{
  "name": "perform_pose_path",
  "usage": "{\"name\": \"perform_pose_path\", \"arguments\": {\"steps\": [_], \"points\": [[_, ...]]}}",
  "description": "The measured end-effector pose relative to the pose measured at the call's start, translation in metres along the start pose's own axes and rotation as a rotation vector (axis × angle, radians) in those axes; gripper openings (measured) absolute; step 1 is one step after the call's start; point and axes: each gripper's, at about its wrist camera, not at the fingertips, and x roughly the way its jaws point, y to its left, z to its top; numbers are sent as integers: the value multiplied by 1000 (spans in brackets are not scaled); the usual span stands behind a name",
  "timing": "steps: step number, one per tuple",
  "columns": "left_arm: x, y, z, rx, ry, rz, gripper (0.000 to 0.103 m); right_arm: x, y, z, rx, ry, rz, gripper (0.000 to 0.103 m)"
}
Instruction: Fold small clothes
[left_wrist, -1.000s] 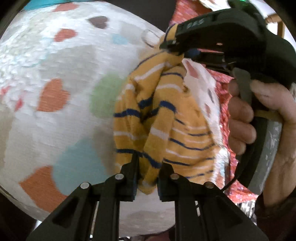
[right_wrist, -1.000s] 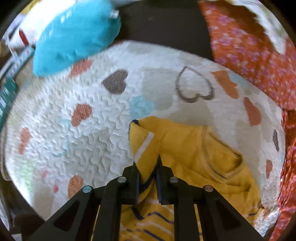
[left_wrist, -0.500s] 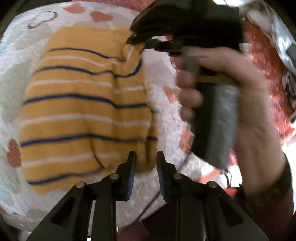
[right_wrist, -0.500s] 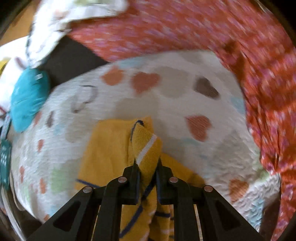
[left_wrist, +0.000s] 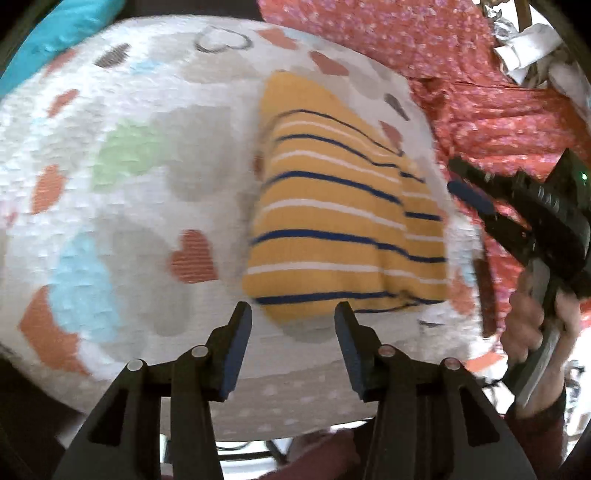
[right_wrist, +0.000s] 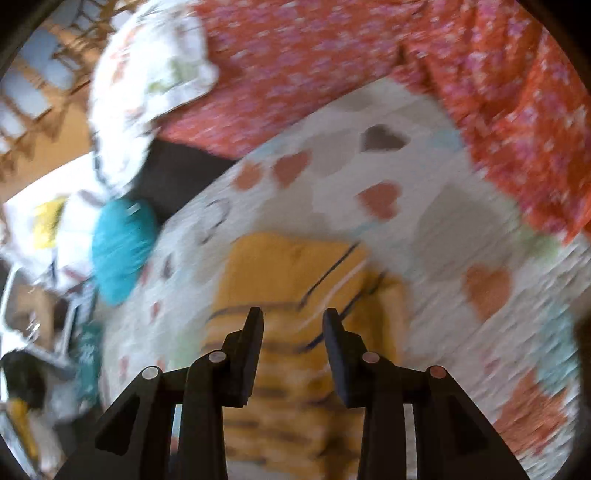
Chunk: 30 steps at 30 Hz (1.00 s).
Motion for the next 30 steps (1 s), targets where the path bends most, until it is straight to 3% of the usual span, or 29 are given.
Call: {"name": "perform_pose_path", "arguments": {"steps": [2, 4, 7, 9, 11, 15, 18, 20, 24, 30], "points": [[-15, -1, -6, 29, -44, 57, 45, 12, 2, -15, -19, 23, -29, 36], [-39, -3, -19, 73, -110, 126, 48, 27, -9, -29, -4, 36, -143, 36], [-64, -7, -29, 138, -209, 216, 55, 40, -40, -47, 69, 37, -291, 65], [-84, -10, -33, 163, -285, 260, 63, 27, -48, -59, 129, -5, -263, 65], [-92, -15, -31, 171, -336, 290, 65, 6, -43, -77, 170, -65, -238, 65], [-96, -29, -25, 182, -375, 325, 65, -22, -27, -111, 164, -162, -248, 65], [-105, -38, -34, 213, -399, 355, 66, -31, -18, -133, 129, -209, -311, 65], [-109, -44, -42, 230, -419, 375, 73, -35, -11, -142, 72, -242, -383, 65], [-110, -57, -54, 273, -461, 413, 84, -35, -7, -156, -14, -269, -467, 65], [-102, -69, -59, 297, -437, 404, 85, -31, -2, -168, -84, -267, -512, 66]]}}
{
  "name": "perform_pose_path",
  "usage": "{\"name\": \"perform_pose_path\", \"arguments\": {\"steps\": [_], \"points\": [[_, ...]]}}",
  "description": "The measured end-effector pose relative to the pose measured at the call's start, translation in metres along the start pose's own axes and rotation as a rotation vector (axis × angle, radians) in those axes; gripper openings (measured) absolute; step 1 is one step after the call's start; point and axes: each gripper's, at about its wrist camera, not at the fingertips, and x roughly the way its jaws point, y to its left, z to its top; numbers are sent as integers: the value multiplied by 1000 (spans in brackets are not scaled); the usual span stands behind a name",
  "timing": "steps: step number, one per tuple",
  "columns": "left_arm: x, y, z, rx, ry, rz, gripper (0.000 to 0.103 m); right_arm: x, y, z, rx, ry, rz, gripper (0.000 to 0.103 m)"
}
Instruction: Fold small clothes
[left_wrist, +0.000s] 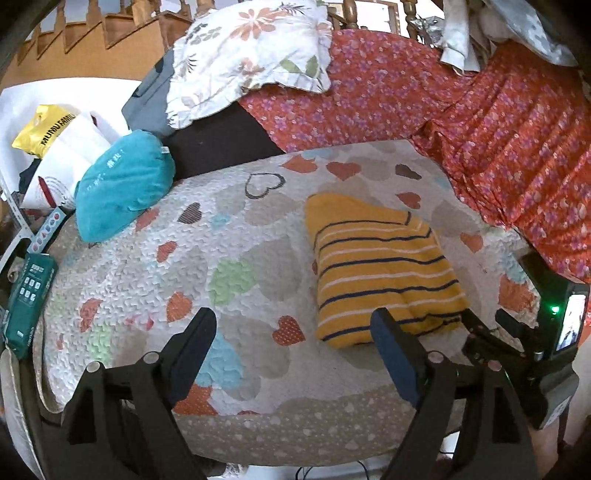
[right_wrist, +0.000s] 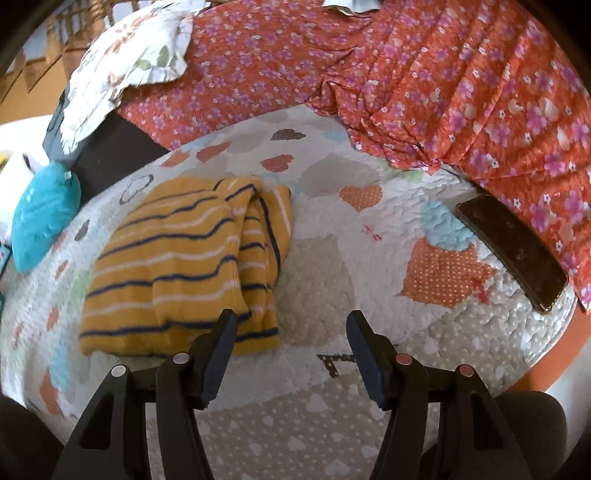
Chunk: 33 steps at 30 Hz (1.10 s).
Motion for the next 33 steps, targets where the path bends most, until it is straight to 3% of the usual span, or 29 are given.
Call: {"name": "perform_pose_path", "arguments": {"steps": [16, 33], "points": [[26, -7, -16, -16, 136, -81, 85, 5, -6, -5, 35, 9, -30, 70], [37, -2, -22, -46, 179, -116, 85, 15, -6, -8, 32, 49, -48, 71]]}}
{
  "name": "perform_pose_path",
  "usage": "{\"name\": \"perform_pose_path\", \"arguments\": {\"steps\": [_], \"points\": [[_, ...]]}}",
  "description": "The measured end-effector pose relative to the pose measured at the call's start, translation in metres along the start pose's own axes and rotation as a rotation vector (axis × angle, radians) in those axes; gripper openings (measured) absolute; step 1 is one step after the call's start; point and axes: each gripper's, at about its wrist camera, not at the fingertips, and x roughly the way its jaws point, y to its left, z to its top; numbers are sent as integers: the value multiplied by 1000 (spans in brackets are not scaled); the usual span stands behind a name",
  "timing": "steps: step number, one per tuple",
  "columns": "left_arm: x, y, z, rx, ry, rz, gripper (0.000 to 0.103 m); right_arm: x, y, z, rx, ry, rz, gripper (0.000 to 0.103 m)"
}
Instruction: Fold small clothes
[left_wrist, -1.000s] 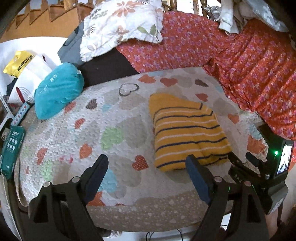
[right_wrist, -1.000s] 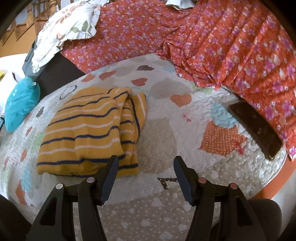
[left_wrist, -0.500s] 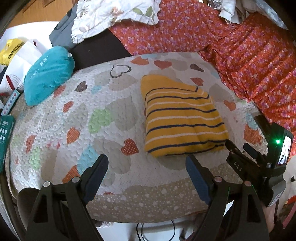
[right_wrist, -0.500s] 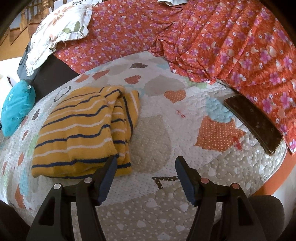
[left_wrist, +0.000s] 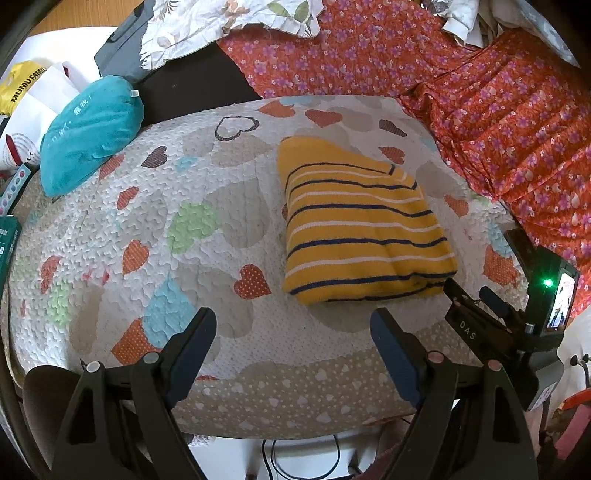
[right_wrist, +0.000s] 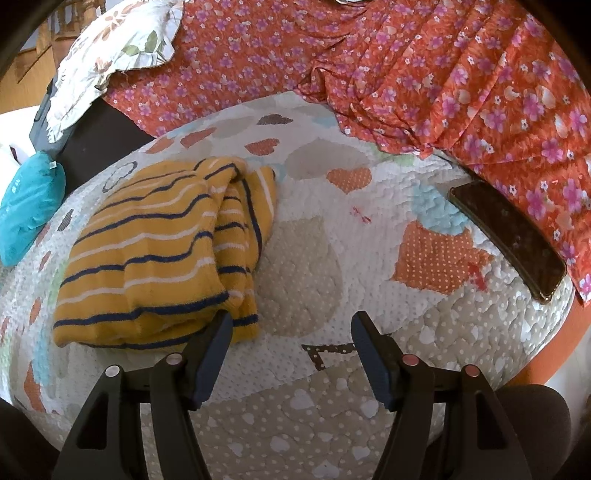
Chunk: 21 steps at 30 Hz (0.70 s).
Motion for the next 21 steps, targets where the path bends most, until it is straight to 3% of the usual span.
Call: {"name": "perform_pose_path", "arguments": {"steps": [18, 21], "points": [[26, 12, -5, -32, 56, -10, 85, 7, -6, -1, 22, 28, -7, 72], [39, 29, 2, -73, 81, -34, 85, -8, -10, 2, 49, -15, -2, 72]]}}
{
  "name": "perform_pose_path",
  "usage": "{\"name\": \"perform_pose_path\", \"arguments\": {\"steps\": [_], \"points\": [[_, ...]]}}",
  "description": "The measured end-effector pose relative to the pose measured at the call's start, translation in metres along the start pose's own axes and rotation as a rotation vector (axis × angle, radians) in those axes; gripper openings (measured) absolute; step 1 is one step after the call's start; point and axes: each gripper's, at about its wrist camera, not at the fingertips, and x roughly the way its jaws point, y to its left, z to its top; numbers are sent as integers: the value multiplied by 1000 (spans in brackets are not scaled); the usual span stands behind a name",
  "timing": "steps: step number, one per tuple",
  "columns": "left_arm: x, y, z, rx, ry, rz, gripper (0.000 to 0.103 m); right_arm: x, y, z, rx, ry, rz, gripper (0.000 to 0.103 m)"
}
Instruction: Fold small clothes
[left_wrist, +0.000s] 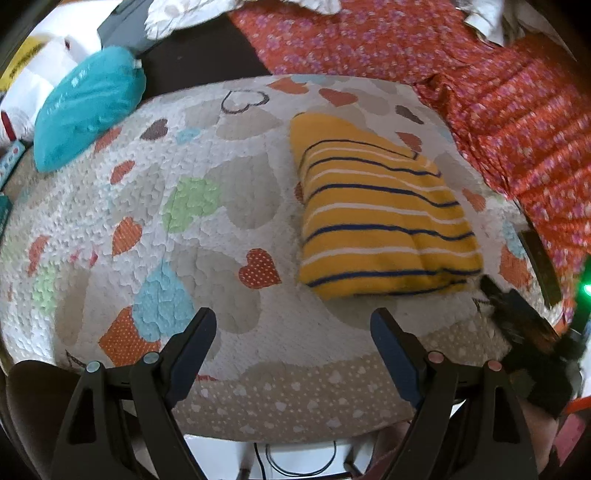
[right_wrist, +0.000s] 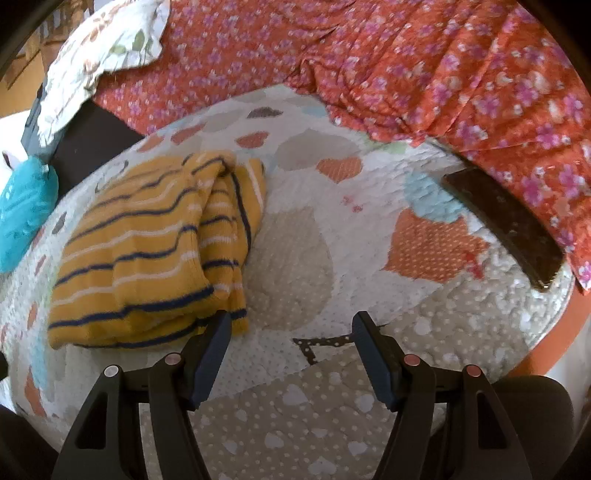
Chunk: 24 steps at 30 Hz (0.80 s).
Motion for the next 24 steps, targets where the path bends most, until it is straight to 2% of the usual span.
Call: {"name": "perform_pose_path", "arguments": {"steps": [3, 6, 10, 13, 15, 18, 20, 22, 24], "points": [[19, 18, 17, -58, 49, -70, 85, -15, -10, 13, 61, -51, 50, 75], [44, 29, 40, -79, 95, -117, 85, -8, -19, 38, 117, -40, 139, 80], [80, 29, 70, -100, 156, -171, 85, 34, -23, 81, 191, 68, 280, 82], [111, 24, 91, -135, 216, -295, 85, 75, -20, 102, 225, 160, 367, 82], [129, 17, 103, -123, 241, -361, 85, 102, -16, 112, 230, 202, 388, 83], [146, 6, 117, -79, 244, -406, 87, 133, -17, 119, 267, 245, 400, 82], [158, 0, 124, -50, 265, -428, 89, 150, -19, 119, 318, 278, 458, 83], [170, -4, 131, -33, 283, -451, 92, 164, -16, 116, 370, 335, 557, 83], [177, -7, 135, -33, 294, -464, 96, 169, -8, 116, 360, 359, 598, 85]]}}
